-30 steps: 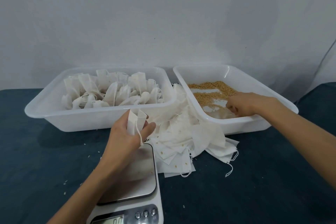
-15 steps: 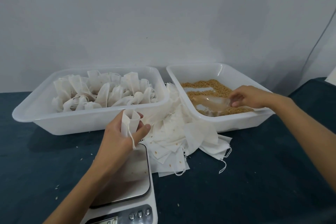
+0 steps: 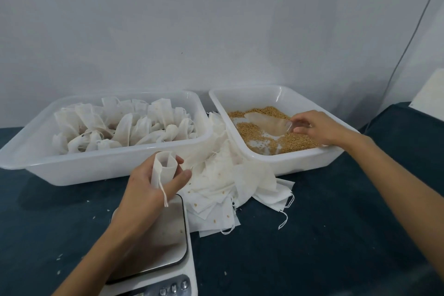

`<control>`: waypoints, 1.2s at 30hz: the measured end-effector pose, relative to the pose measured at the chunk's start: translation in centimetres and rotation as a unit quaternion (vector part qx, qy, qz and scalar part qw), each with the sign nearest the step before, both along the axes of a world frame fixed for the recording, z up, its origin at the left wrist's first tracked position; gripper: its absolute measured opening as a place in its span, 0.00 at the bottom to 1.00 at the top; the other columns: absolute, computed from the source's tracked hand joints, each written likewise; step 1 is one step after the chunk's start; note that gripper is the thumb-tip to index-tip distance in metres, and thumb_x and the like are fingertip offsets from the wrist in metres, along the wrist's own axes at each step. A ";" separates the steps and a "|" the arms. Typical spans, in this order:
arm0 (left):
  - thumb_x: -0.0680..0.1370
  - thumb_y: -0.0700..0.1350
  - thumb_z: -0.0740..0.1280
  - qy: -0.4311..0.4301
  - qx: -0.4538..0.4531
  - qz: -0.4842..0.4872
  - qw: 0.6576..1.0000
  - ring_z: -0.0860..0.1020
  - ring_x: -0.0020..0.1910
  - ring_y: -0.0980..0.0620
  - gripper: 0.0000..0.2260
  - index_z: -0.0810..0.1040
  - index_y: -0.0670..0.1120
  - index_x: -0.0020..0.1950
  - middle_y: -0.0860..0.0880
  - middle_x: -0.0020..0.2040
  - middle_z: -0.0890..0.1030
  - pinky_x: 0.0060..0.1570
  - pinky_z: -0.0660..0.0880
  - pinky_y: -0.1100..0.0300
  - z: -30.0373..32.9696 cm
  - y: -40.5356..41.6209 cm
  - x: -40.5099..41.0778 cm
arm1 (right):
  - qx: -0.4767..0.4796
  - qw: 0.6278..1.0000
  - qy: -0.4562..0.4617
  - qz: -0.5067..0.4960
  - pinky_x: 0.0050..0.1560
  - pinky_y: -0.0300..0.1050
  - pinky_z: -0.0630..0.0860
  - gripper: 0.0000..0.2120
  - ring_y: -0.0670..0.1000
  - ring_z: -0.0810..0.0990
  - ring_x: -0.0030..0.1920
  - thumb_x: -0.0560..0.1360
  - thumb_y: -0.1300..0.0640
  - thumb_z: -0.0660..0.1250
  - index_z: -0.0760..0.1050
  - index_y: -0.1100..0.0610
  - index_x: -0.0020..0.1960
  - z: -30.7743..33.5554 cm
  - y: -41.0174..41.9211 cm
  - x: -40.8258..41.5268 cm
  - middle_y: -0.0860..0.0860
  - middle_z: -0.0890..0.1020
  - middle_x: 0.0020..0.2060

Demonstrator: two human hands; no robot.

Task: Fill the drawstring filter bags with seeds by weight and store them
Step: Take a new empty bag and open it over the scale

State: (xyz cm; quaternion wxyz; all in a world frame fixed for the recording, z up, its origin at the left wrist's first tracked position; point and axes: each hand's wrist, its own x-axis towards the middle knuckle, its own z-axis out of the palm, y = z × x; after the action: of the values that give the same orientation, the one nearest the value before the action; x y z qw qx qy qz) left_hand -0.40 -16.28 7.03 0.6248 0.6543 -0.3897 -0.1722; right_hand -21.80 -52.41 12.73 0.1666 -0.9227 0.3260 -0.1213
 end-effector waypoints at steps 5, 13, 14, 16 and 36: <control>0.67 0.59 0.76 0.000 0.006 0.000 1.000 0.79 0.38 0.55 0.17 0.81 0.55 0.52 0.48 0.40 0.81 0.47 0.80 0.47 -0.3 -0.2 0.2 | -0.014 0.998 -0.031 0.049 0.50 0.30 0.68 0.09 0.42 0.78 0.52 0.80 0.62 0.67 0.79 0.54 0.58 1.2 1.8 0.9 0.44 0.81 0.50; 0.69 0.54 0.76 -0.002 0.008 0.000 1.000 0.80 0.39 0.55 0.13 0.81 0.57 0.51 0.51 0.38 0.81 0.49 0.79 0.49 -0.6 -0.4 0.3 | -0.037 0.998 -0.023 0.049 0.50 0.33 0.70 0.07 0.43 0.78 0.50 0.79 0.59 0.70 0.80 0.53 0.56 1.4 2.2 2.7 0.44 0.81 0.49; 0.69 0.53 0.76 0.000 0.007 0.000 1.000 0.80 0.39 0.56 0.12 0.81 0.57 0.51 0.51 0.38 0.81 0.49 0.79 0.50 -0.6 -0.4 0.3 | -0.047 0.999 -0.006 0.023 0.50 0.38 0.72 0.07 0.47 0.79 0.50 0.78 0.58 0.71 0.80 0.56 0.55 1.1 1.7 2.8 0.46 0.82 0.49; 0.70 0.52 0.76 0.003 0.006 -0.004 1.000 0.80 0.38 0.56 0.11 0.81 0.56 0.51 0.51 0.38 0.81 0.48 0.79 0.52 -0.5 -0.5 0.1 | -0.060 0.997 0.043 -0.029 0.49 0.47 0.77 0.06 0.53 0.81 0.47 0.76 0.58 0.73 0.81 0.58 0.51 0.3 0.6 2.9 0.51 0.84 0.46; 0.70 0.53 0.76 -0.006 0.004 -0.008 1.000 0.80 0.39 0.56 0.11 0.81 0.57 0.50 0.52 0.38 0.80 0.49 0.79 0.49 -0.1 -0.2 -0.1 | -0.081 0.948 0.293 0.092 0.46 0.40 0.72 0.16 0.46 0.73 0.42 0.77 0.66 0.68 0.70 0.48 0.38 -0.1 -0.6 2.8 0.41 0.74 0.41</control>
State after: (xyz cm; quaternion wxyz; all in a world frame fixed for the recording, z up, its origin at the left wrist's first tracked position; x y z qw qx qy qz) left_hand -0.46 -16.49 6.93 0.6185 0.6546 -0.3980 -0.1748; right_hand -19.04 -53.03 12.65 -0.0009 -0.9538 0.2636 0.1441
